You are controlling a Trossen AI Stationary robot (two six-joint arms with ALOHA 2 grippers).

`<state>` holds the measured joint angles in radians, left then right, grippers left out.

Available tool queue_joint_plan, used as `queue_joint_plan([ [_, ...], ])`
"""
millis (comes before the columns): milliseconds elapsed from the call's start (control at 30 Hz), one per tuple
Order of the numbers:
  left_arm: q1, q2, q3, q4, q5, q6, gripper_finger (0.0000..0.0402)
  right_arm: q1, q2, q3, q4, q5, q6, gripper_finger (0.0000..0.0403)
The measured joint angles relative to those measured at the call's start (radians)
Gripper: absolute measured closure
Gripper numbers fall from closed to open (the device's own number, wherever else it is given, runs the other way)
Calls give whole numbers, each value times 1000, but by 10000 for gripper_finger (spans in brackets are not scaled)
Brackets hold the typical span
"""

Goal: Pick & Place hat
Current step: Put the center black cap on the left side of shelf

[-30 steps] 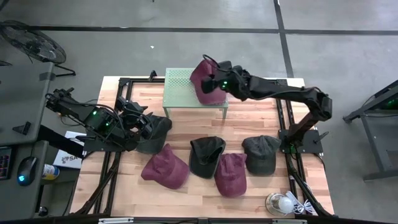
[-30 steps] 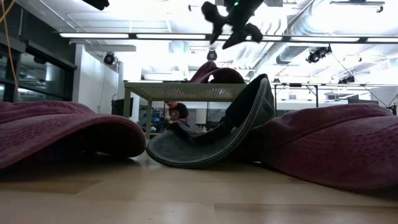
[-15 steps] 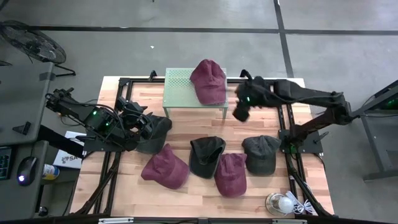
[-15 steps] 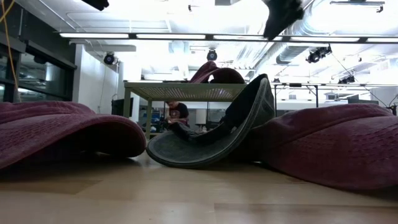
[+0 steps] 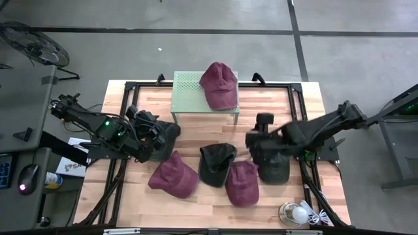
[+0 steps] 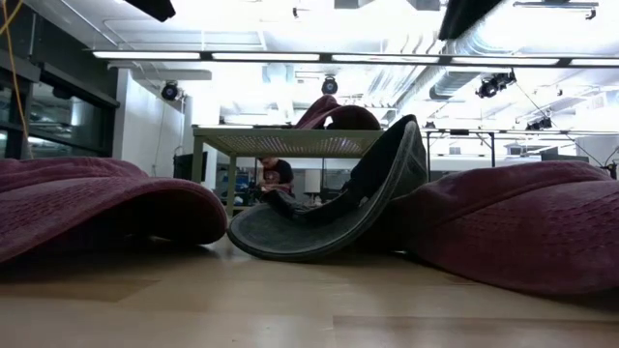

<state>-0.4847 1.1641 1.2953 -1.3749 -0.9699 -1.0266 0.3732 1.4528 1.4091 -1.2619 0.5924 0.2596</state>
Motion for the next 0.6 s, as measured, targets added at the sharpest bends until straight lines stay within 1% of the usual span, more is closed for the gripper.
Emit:
queue_joint_plan([
  [167,0,22,-1,17,10,0,261,45,2,-194,170,25,-31,215],
  [267,0,43,-1,18,18,0,261,60,2,-293,305,46,-66,215],
  [500,0,107,-1,31,19,-17,261,59,1,-469,625,56,-245,215],
  [600,0,138,-1,42,22,-26,261,58,1,-539,747,84,-327,214],
])
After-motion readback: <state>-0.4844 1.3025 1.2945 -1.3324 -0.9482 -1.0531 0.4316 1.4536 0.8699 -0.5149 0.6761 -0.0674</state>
